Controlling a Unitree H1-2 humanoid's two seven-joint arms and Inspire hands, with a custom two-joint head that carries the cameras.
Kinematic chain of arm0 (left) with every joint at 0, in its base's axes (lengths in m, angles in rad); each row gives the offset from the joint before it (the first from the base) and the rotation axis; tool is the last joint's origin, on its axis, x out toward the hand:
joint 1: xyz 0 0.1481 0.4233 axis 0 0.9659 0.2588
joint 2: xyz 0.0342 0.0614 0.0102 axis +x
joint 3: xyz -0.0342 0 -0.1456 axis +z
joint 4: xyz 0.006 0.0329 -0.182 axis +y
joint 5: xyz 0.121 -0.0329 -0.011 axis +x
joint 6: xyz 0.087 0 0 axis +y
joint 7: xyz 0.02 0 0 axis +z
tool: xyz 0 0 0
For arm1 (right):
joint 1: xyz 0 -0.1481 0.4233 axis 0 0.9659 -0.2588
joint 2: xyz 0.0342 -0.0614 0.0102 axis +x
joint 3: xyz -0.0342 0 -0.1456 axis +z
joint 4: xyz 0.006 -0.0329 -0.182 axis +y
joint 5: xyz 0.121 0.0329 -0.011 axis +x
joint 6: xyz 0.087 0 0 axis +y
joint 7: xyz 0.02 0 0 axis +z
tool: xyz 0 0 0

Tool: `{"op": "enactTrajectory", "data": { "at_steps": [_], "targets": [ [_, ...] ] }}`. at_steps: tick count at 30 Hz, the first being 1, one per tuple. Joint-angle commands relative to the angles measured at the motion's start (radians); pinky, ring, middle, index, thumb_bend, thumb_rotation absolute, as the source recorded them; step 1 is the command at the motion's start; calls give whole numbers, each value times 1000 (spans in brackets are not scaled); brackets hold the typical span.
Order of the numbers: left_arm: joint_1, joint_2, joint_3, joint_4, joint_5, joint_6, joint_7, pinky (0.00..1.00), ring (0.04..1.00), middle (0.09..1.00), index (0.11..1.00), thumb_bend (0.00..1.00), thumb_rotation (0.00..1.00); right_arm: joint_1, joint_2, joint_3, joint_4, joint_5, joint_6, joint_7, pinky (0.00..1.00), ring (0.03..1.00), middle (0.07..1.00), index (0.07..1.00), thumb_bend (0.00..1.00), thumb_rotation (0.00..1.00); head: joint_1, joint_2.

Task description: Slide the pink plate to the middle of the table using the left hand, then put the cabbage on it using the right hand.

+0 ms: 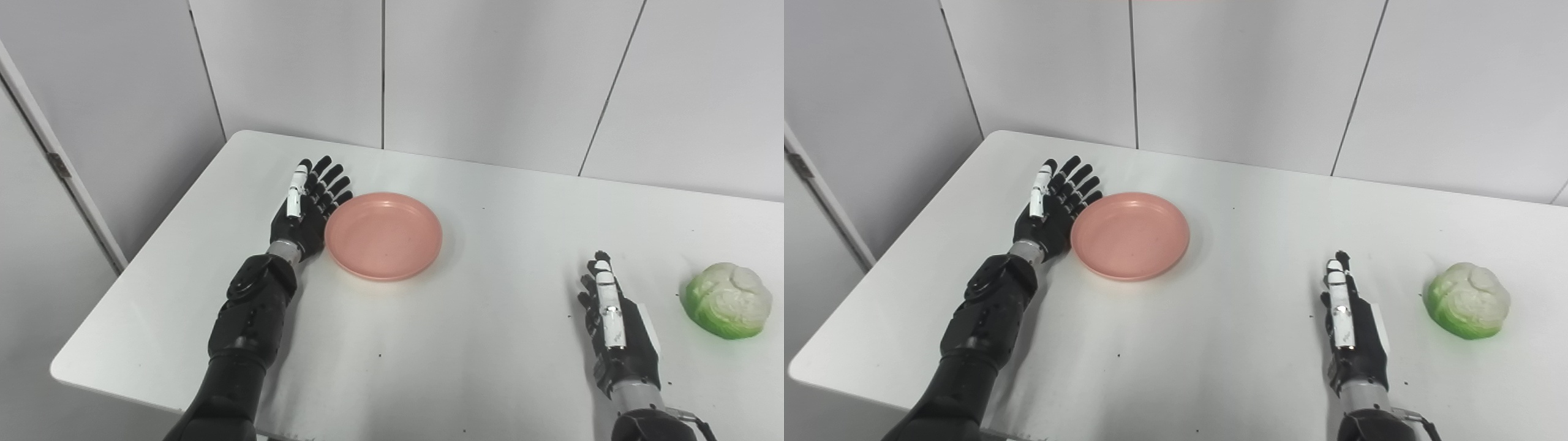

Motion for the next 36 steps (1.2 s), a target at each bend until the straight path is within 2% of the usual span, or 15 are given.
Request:
{"op": "enactTrajectory", "data": {
  "at_steps": [1,19,29,36],
  "targets": [
    [-4,-12,-17,-1,16,27,-13,929,932,943,928,367,1000,-21,12,4,-40,0,-20,-2,1000,997,1000,1000,186,1000,1,-1],
    [27,-120,-192,-69,114,95,-37,886,906,916,904,379,1000,-24,38,19,-38,-49,-34,-31,1000,974,992,997,217,1000,-112,36],
    [71,-147,-239,-171,121,154,-66,887,905,916,905,381,1000,-32,54,35,-24,-76,-42,-46,1000,992,1000,1000,231,1000,-194,50],
    [96,-144,-258,-220,125,182,-76,895,909,921,910,384,1000,-39,53,40,-6,-99,-49,-51,1000,990,999,999,268,1000,-225,57]
  ]
}}
